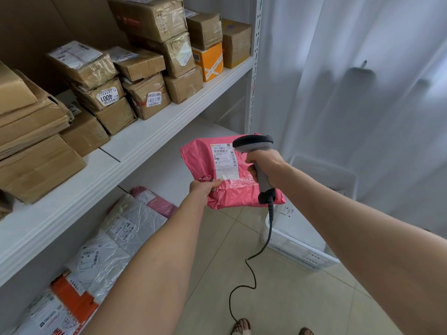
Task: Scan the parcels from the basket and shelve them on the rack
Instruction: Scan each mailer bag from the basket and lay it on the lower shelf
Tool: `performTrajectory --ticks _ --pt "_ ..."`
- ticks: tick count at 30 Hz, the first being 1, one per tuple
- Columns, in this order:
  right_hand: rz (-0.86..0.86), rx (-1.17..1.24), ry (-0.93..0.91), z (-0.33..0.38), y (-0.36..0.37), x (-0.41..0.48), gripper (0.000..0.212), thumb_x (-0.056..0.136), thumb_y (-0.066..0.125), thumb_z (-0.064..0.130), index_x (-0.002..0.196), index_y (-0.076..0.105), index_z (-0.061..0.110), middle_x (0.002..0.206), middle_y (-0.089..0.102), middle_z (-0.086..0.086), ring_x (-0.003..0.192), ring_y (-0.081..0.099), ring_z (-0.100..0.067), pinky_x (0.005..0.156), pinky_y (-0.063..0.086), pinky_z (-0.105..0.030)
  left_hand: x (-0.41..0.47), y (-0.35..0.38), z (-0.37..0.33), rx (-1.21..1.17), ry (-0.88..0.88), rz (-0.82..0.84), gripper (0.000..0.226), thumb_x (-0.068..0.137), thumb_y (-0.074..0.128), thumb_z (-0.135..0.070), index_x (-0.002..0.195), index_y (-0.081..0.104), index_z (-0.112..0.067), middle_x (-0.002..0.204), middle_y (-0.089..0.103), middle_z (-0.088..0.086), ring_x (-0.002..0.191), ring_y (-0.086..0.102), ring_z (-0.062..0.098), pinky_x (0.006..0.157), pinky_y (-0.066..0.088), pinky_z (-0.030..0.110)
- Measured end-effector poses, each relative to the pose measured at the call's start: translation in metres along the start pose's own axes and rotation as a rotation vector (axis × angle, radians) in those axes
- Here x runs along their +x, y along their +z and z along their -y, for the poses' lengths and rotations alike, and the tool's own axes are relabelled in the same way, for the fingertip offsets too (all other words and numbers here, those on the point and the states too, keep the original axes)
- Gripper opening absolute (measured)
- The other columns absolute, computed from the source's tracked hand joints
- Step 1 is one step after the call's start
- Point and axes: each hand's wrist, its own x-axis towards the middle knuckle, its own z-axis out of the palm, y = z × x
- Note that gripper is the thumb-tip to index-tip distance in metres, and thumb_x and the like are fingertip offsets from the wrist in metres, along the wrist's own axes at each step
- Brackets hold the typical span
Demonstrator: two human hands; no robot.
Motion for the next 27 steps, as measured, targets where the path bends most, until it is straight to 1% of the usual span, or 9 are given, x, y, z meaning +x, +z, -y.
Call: performTrajectory --ticks 4,7,14,18,21,22,23,25,27 --pt "-0.005 0.002 0.003 0.002 0.008 0.006 0.015 0.083 0.053 -0.001 0.072 0.048 0.008 0.051 0.048 -0.006 0.036 0.041 -0.013 0.043 0.037 -0.02 0.009 -0.005 -0.002 -0.004 -0.01 0.013 0.048 0.062 0.088 -0.01 0.1 0.061 0.0 0.107 0.068 0.013 0.095 0.067 0.027 0.093 0.053 0.038" --pt "0.008 0.006 0.009 0.001 0.013 0.014 0.013 0.084 0.054 -0.001 0.075 0.05 0.006 0.054 0.051 -0.009 0.035 0.044 -0.014 0.041 0.039 -0.02 0.019 -0.01 -0.002 0.004 -0.025 0.025 0.057 0.063 0.087 -0.013 0.111 0.061 0.004 0.111 0.068 0.015 0.101 0.066 0.028 0.094 0.052 0.038" --pt "-0.039 0.074 0.097 -0.02 0.015 0.045 0.007 0.083 0.061 -0.002 0.084 0.055 0.002 0.061 0.061 -0.012 0.046 0.052 -0.018 0.047 0.046 -0.023 0.043 -0.03 0.003 -0.021 -0.044 0.015 0.065 0.065 0.087 -0.014 0.12 0.058 0.004 0.117 0.065 0.017 0.106 0.064 0.029 0.095 0.051 0.042" --pt "-0.121 0.097 0.16 -0.035 0.009 0.072 0.011 0.081 0.063 -0.002 0.077 0.055 0.004 0.068 0.055 -0.01 0.055 0.052 -0.02 0.051 0.048 -0.024 0.057 -0.039 0.005 -0.09 -0.076 -0.032 0.058 0.069 0.084 -0.01 0.118 0.057 0.002 0.113 0.067 0.017 0.102 0.065 0.03 0.09 0.053 0.042" --pt "-0.174 0.017 0.208 -0.046 0.004 0.097 0.017 0.08 0.066 0.003 0.077 0.05 0.008 0.073 0.052 -0.009 0.066 0.053 -0.022 0.07 0.051 -0.034 0.069 -0.048 0.006 -0.108 -0.092 -0.095 0.048 0.073 0.081 -0.012 0.113 0.058 0.001 0.108 0.067 0.017 0.095 0.067 0.03 0.078 0.054 0.036" --pt "-0.171 0.013 0.216 -0.049 0.003 0.104 0.018 0.08 0.066 0.003 0.077 0.05 0.008 0.073 0.051 -0.008 0.065 0.051 -0.021 0.069 0.05 -0.036 0.073 -0.051 0.007 -0.103 -0.102 -0.105 0.044 0.075 0.079 -0.014 0.112 0.059 0.0 0.107 0.068 0.017 0.092 0.067 0.029 0.077 0.054 0.035" --pt "-0.168 0.004 0.216 -0.052 0.003 0.112 0.018 0.08 0.066 0.003 0.075 0.049 0.008 0.071 0.05 -0.008 0.063 0.049 -0.02 0.063 0.047 -0.032 0.078 -0.054 0.008 -0.084 -0.113 -0.117 0.041 0.077 0.078 -0.016 0.11 0.06 -0.002 0.105 0.068 0.015 0.089 0.067 0.028 0.076 0.054 0.034" --pt "-0.15 -0.034 0.205 -0.058 0.005 0.128 0.02 0.079 0.066 0.002 0.07 0.049 0.009 0.068 0.047 -0.006 0.06 0.045 -0.018 0.055 0.038 -0.027 0.087 -0.062 0.008 -0.03 -0.129 -0.148 0.033 0.08 0.075 -0.019 0.107 0.062 -0.004 0.097 0.068 0.013 0.089 0.066 0.028 0.081 0.055 0.037" --pt "-0.11 -0.012 0.198 -0.061 0.011 0.145 0.02 0.079 0.066 0.001 0.068 0.051 0.009 0.066 0.046 -0.006 0.058 0.044 -0.018 0.053 0.036 -0.027 0.097 -0.074 0.008 0.019 -0.129 -0.184 0.021 0.081 0.072 -0.016 0.096 0.063 -0.005 0.091 0.067 0.013 0.088 0.065 0.029 0.087 0.053 0.041"
